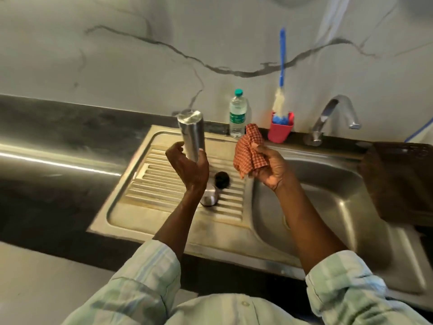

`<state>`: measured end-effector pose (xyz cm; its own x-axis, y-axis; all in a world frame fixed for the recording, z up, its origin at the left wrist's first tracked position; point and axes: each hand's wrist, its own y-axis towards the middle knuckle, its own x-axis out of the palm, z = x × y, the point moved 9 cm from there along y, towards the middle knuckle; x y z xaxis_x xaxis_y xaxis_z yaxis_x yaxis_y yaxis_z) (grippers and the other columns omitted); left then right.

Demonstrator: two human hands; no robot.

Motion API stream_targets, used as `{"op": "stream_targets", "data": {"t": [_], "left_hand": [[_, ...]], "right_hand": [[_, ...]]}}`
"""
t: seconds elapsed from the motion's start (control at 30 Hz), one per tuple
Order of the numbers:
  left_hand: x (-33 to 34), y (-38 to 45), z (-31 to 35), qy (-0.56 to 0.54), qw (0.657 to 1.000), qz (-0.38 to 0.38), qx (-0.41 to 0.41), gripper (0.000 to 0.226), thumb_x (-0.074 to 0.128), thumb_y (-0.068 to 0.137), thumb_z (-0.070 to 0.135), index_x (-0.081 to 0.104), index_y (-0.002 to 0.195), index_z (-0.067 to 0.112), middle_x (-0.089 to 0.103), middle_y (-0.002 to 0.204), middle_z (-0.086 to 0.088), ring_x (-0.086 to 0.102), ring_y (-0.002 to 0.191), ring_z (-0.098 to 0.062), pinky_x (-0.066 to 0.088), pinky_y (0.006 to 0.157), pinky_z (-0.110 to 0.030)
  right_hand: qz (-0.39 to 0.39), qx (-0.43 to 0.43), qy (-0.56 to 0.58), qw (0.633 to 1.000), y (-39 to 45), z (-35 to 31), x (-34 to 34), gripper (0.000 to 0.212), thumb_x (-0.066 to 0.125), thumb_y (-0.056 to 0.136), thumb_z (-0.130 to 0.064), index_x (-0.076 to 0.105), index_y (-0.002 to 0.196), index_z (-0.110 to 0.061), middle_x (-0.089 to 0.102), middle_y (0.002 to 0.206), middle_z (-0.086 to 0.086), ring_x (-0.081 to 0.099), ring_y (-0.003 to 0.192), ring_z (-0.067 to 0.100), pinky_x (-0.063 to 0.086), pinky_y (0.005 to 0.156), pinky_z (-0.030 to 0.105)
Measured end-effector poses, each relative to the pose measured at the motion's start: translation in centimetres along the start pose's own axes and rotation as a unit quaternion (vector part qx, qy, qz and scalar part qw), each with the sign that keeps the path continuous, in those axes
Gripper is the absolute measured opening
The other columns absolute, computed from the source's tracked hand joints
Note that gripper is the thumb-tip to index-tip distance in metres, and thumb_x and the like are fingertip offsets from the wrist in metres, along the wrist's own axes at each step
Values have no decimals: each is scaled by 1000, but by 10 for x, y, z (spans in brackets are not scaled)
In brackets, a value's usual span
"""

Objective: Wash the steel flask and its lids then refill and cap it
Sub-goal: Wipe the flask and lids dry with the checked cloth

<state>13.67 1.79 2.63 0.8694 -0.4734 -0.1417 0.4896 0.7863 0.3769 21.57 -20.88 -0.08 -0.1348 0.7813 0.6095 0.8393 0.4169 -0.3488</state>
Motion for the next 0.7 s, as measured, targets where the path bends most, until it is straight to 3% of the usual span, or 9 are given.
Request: {"op": "stream_targets", "data": {"t": [0.07,0.17,0.27,0.37,0.47,0.53,0.6,0.7], "left_hand": [[1,16,-19,15,999,-43,-11,70,77,69,27,44,127,5,42,118,-7,45,104,-23,46,89,-43],[20,30,-45,36,985,-161,-46,100,83,65,45,32,145,13,37,140,-9,39,127,-27,41,105,-48],[36,37,-54,39,964,-252,-73,115,85,61,55,24,152,19,33,154,-9,34,139,-27,34,114,-48],[47,43,-48,2,955,-288,-71,95,87,72,32,31,147,15,48,143,-8,47,123,-18,44,107,-44],[52,50,-46,-5,955,-283,-83,80,84,78,23,38,143,15,57,133,-7,53,113,-15,48,102,-41],[55,53,-46,-5,958,-277,-80,76,84,76,24,42,139,15,59,130,-6,56,110,-15,50,100,-40],[55,54,-38,-10,963,-260,-64,74,85,75,26,45,136,14,61,123,-2,58,104,-13,52,95,-35],[59,53,-15,-57,969,-235,-50,72,84,72,34,47,132,19,60,115,3,59,98,-9,51,83,-26]], "right_hand": [[3,9,34,999,11,13,13,44,64,86,-16,58,127,-2,65,115,17,65,105,33,50,95,54],[10,13,74,997,21,28,27,55,65,85,-15,51,137,-4,60,130,20,56,122,39,43,101,59],[10,10,87,996,22,33,38,48,66,83,-15,56,129,-4,67,114,16,65,108,34,54,91,49],[21,1,58,998,22,31,40,46,69,81,-17,58,123,-5,70,94,11,70,83,26,57,68,35],[40,-4,55,998,23,27,37,60,71,79,-14,52,135,-3,64,120,17,64,108,34,54,86,46],[41,-1,73,996,22,25,34,61,69,79,-12,51,136,-5,58,133,20,55,123,38,44,102,55],[40,-12,84,996,18,19,30,59,68,79,-10,51,136,-5,57,133,20,53,125,38,39,106,56],[25,-54,110,992,8,0,24,39,59,87,-10,58,127,-6,65,118,16,60,114,35,43,105,53]]}}
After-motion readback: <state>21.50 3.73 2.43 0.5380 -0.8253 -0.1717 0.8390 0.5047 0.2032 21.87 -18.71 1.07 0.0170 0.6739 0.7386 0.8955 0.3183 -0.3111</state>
